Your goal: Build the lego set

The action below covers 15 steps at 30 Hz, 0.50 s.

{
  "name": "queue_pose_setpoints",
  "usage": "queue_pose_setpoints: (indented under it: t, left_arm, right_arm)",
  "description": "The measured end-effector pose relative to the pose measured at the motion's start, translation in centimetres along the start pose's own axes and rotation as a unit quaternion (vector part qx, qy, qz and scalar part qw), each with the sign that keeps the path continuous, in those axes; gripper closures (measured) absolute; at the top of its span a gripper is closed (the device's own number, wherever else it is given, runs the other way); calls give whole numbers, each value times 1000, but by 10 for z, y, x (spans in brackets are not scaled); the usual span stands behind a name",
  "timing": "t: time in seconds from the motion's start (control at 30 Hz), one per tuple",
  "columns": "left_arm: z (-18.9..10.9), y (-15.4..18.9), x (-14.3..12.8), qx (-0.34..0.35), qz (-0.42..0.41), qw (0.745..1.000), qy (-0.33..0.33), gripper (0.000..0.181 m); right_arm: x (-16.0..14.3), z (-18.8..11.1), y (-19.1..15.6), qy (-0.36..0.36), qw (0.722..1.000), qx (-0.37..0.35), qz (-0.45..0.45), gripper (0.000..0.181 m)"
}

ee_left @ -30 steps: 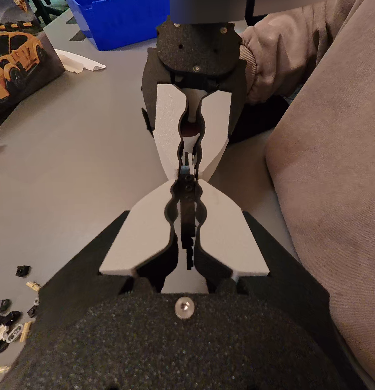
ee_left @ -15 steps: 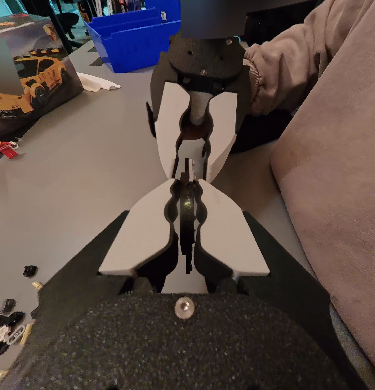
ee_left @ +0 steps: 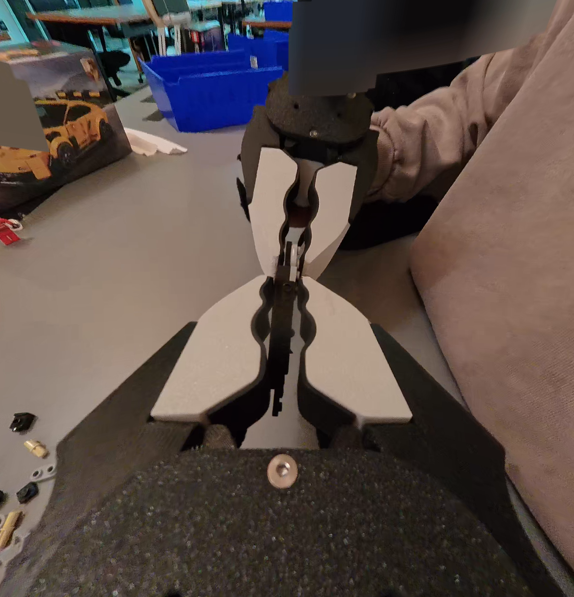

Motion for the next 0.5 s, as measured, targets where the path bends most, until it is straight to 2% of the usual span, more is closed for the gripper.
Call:
queue_pose_setpoints:
  t: [0.17, 0.33, 0.37, 0.4, 0.47, 0.5]
  left_arm:
    - [5, 3, -2, 18, 43, 998, -51, 167]
    - [3, 1, -1, 31, 48, 998, -18, 167]
    - [2, 2, -1, 28, 47, 998, -15, 166]
    - [1, 1, 0, 26, 42, 999, -6, 167]
    - [0, 1, 1, 24, 40, 999, 1, 167]
    - [-1, 1, 1, 23, 43, 999, 1, 167]
  right_arm:
    - [-1, 2, -1, -33, 999, -5, -24, 170]
    - [0, -2, 1, 0, 999, -19, -31, 167]
    - [-2, -3, 1, 3, 1000, -15, -27, 157]
    - [-4, -3, 2, -1, 1000, -13, -20, 154]
    - [-6, -3, 2, 2, 1000, -8, -18, 167]
    - [-6, -3, 2, 5, 1000, -10, -19, 168]
Point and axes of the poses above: each gripper's, where its closed fingertips meet, z out along the fingers, x out of its top, y = z × x across the jaws, the point moved 6 cm from there along -z, back along the fingers, and after that the axes turned 6 degrees about x, right-handed, at the moved point
